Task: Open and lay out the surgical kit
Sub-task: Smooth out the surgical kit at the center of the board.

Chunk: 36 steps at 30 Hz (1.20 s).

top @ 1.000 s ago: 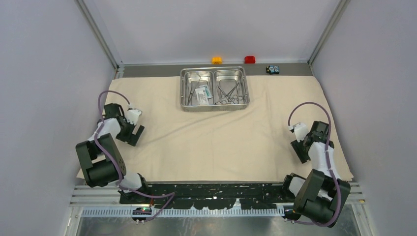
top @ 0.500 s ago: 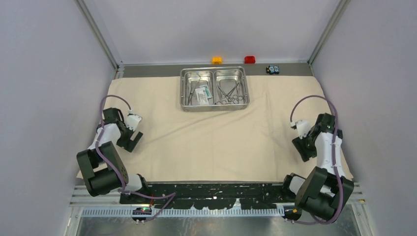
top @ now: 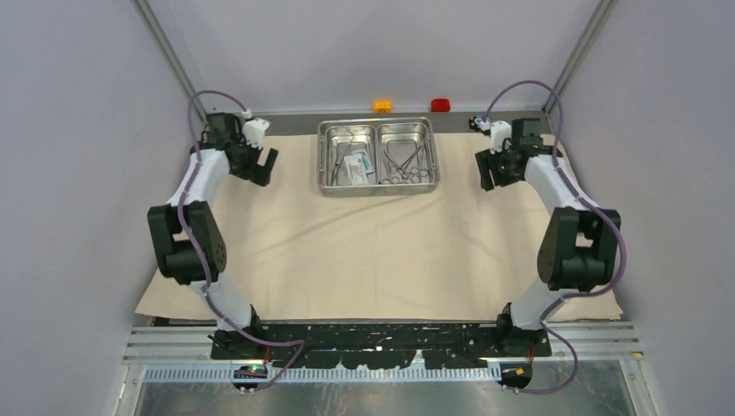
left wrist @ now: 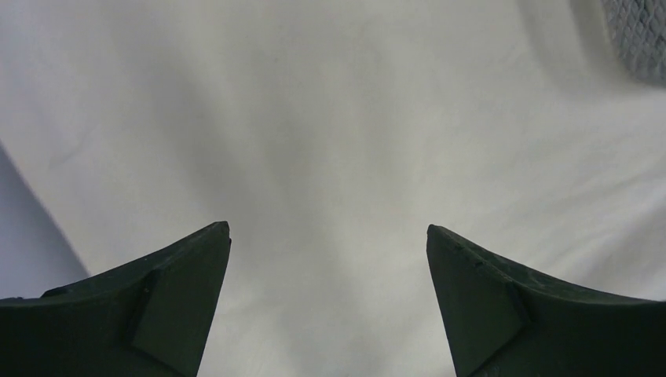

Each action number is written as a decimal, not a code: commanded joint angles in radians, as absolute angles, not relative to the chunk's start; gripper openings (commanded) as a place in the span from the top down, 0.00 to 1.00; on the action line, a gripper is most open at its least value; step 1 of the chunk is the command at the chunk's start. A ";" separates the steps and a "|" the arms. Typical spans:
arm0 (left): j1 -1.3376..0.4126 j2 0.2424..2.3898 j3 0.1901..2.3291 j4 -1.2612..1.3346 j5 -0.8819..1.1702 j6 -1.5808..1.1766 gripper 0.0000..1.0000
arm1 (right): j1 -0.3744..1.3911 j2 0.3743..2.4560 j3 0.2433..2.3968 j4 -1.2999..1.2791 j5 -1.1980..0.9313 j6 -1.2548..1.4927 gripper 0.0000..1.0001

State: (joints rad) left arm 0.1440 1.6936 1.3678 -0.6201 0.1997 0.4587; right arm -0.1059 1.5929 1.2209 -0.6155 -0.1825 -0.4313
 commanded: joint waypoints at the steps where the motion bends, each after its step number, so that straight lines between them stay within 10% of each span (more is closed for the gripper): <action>1: 0.045 1.911 1.552 -0.606 0.137 0.316 0.02 | -0.011 1.789 1.404 -0.422 -0.094 -0.259 0.36; 12: 0.031 2.258 1.867 -0.709 0.043 0.271 0.03 | 0.035 2.156 1.737 -0.477 -0.091 -0.190 0.39; 36: 0.130 2.524 2.120 -0.872 -0.119 0.323 0.14 | 0.035 2.015 1.612 -0.579 -0.178 -0.263 0.38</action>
State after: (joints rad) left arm 0.0738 2.4237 2.1319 -0.8497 0.0010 0.2863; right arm 0.0311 2.1265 1.6482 -0.5354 -0.1089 -0.2390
